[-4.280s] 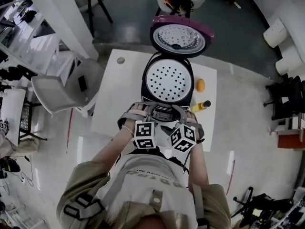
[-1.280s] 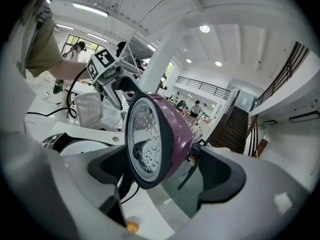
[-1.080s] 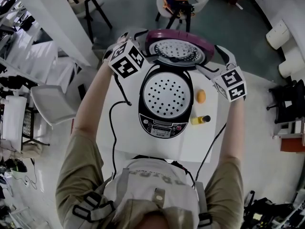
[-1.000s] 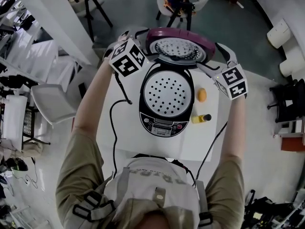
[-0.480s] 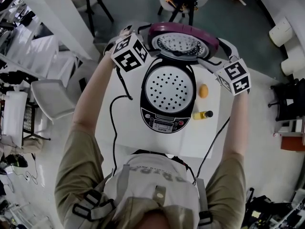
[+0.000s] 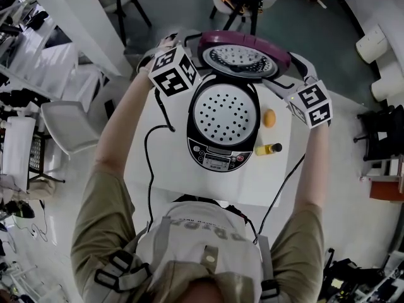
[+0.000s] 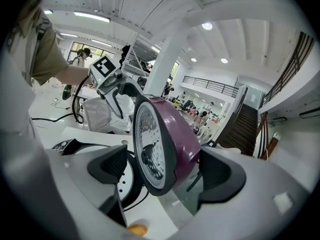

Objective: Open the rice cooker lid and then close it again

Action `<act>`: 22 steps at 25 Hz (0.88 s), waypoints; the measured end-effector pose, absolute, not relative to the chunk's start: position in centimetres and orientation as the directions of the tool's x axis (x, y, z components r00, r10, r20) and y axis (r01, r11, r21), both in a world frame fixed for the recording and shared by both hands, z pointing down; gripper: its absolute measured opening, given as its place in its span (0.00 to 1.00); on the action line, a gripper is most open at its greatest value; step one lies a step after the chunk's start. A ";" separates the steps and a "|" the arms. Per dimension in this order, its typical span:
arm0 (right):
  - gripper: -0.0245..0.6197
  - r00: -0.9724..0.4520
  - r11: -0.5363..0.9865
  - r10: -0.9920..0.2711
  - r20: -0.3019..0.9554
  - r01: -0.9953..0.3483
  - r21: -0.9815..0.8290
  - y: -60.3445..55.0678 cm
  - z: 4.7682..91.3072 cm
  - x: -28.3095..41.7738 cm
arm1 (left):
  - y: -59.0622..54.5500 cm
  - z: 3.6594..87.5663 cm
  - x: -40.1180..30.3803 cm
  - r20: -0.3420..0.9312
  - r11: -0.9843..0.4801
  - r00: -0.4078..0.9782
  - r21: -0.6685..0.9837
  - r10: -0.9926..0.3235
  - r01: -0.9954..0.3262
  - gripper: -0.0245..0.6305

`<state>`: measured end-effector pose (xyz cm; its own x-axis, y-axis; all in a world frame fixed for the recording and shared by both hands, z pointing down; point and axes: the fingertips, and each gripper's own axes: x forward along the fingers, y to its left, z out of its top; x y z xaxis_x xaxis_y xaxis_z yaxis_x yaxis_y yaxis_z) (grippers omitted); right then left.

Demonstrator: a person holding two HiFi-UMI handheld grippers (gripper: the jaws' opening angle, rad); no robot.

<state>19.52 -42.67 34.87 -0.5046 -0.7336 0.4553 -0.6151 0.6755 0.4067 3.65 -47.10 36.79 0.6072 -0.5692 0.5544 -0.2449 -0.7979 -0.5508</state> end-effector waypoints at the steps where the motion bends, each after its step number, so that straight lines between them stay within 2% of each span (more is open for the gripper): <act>1: 0.70 -0.504 0.676 -0.734 0.456 -0.614 0.408 -42.5 34.9 19.5 | -46.9 36.8 3.6 0.556 -0.798 0.606 -0.552 -0.569 -0.242 0.70; 22: 0.70 -0.479 0.684 -0.726 0.493 -0.578 0.445 -37.1 36.4 18.4 | -41.5 38.0 2.3 0.577 -0.810 0.602 -0.541 -0.552 -0.225 0.70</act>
